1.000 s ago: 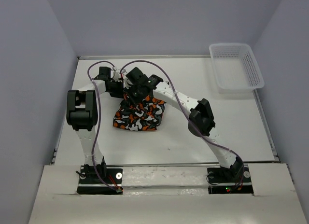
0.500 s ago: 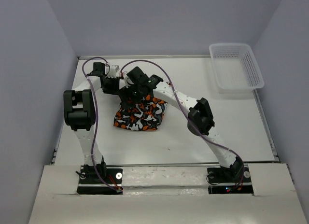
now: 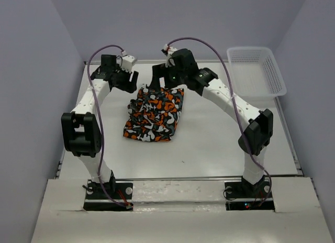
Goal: Fold and stack the shorts
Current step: Smooth out the shorts at the center of the board.
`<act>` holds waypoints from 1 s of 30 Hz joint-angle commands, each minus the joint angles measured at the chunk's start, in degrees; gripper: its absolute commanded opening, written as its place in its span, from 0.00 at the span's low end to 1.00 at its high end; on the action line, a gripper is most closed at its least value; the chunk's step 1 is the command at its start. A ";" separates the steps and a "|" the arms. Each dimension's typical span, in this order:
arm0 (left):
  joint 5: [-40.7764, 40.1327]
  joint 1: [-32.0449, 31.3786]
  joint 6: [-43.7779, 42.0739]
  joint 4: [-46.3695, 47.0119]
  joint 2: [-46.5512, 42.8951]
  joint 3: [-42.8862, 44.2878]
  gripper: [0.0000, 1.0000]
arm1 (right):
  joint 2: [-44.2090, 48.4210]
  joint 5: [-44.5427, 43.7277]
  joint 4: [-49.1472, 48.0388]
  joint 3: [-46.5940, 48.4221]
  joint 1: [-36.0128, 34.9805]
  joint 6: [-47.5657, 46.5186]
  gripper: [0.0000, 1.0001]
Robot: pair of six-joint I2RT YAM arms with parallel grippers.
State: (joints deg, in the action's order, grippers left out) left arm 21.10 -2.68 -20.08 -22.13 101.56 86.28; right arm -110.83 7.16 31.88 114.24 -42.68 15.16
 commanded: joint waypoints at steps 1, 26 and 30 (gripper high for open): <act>4.29 -3.30 -7.69 -10.56 -0.92 -3.91 0.78 | -3.43 -4.26 -0.15 -8.40 10.76 14.26 0.91; -6.43 -2.69 -11.84 -1.43 -6.81 -25.73 0.45 | -26.46 1.80 -2.96 4.58 17.01 17.36 0.45; 2.43 -0.58 -11.47 -4.14 -9.62 -20.82 0.75 | -26.99 2.51 -2.88 8.89 17.01 15.52 0.54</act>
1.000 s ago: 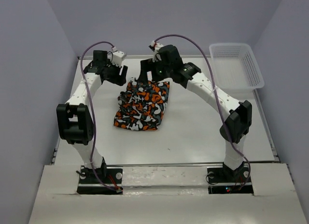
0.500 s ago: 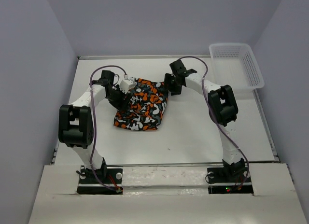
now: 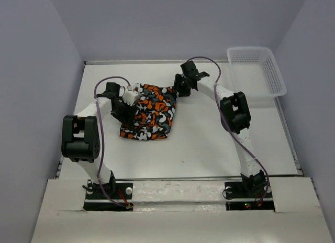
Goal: Fold and stack the shorts
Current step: Smooth out the shorts at the center of the board, then reset both arms
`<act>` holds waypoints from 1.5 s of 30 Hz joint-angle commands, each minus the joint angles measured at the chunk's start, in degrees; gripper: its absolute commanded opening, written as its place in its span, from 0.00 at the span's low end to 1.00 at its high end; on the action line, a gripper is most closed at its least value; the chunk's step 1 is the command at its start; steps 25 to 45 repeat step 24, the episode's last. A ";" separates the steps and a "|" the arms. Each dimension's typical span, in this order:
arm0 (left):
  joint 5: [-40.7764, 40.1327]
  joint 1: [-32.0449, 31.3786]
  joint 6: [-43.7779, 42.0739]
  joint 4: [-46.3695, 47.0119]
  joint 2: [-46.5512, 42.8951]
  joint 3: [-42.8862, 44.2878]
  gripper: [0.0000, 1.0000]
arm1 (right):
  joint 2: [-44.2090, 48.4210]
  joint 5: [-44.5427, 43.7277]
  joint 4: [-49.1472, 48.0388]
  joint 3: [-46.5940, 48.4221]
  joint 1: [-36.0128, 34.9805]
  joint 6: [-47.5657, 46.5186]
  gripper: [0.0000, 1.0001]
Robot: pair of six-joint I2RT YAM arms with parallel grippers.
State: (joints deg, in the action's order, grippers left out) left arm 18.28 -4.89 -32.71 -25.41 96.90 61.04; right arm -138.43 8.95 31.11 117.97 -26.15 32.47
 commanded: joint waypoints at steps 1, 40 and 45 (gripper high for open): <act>7.19 2.16 0.63 -1.65 -5.84 5.23 0.78 | 1.05 0.63 -2.20 5.60 0.49 -2.84 0.57; -2.38 7.26 15.04 2.73 -4.26 14.21 0.99 | 26.45 -8.86 -2.20 -23.57 1.02 -12.69 1.00; -2.38 7.26 15.04 2.73 -4.26 14.21 0.99 | 26.45 -8.86 -2.20 -23.57 1.02 -12.69 1.00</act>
